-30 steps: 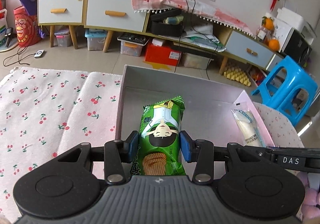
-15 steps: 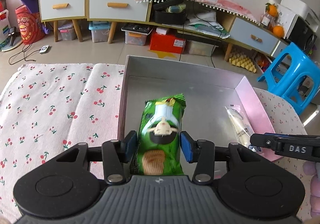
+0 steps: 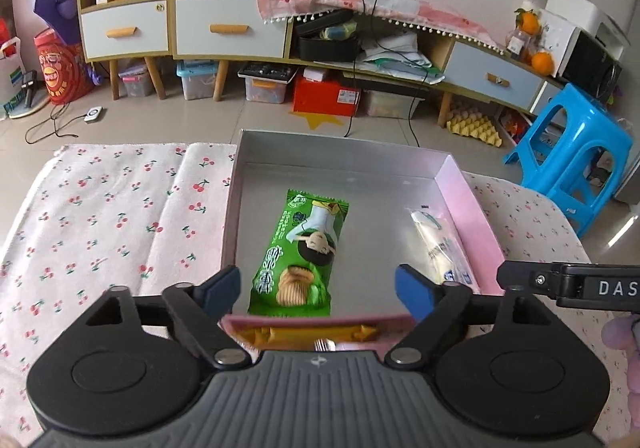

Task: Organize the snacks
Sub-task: 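Withdraw both tools from the box back over the snack pile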

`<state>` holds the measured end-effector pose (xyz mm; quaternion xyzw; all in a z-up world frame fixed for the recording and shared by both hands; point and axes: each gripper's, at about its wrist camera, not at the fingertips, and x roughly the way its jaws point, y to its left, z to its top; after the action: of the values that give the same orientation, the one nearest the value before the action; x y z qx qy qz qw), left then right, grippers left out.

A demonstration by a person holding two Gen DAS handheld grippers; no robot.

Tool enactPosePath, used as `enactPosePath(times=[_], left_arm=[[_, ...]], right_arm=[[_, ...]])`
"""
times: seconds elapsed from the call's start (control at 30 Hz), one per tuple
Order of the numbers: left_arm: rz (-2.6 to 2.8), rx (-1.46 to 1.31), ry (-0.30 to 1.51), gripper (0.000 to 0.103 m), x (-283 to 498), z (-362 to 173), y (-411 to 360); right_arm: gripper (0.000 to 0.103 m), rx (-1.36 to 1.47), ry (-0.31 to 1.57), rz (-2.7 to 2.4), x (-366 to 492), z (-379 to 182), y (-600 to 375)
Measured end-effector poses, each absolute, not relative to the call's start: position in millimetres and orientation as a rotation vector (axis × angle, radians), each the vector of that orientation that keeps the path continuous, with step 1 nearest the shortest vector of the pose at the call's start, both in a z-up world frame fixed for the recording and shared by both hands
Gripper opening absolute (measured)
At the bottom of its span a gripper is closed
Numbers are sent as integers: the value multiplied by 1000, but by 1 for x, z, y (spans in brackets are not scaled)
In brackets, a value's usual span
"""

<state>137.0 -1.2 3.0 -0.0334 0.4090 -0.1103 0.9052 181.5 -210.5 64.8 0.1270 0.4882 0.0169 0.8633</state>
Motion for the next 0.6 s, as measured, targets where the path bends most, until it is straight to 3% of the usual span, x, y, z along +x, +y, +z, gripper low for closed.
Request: enactPosePath(times=[0.2,0.6], left_arm=[[-215,-57,858,101,117,14,-2],[-163,-26,924,103,80,4,4]], right_arm=[[87,266,1052,26,156,79,-210],[90,263,1119,24,109,74,-202]])
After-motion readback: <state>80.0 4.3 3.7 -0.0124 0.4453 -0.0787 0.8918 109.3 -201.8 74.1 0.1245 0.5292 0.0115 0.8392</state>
